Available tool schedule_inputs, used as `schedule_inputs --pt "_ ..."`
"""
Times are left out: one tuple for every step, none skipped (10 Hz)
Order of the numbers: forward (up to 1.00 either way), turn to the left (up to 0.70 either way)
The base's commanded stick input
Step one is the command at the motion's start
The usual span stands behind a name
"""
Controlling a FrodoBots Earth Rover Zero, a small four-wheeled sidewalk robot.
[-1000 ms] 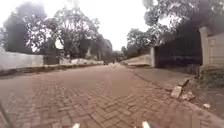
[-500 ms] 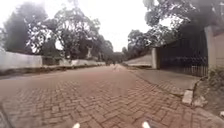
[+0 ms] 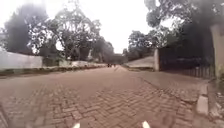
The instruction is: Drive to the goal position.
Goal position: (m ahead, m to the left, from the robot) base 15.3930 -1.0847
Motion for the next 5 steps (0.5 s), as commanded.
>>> schedule_inputs --pt "0.7 0.12" --pt "0.7 0.08" --pt "0.7 0.09" --pt "0.7 0.05" --pt "0.7 0.01"
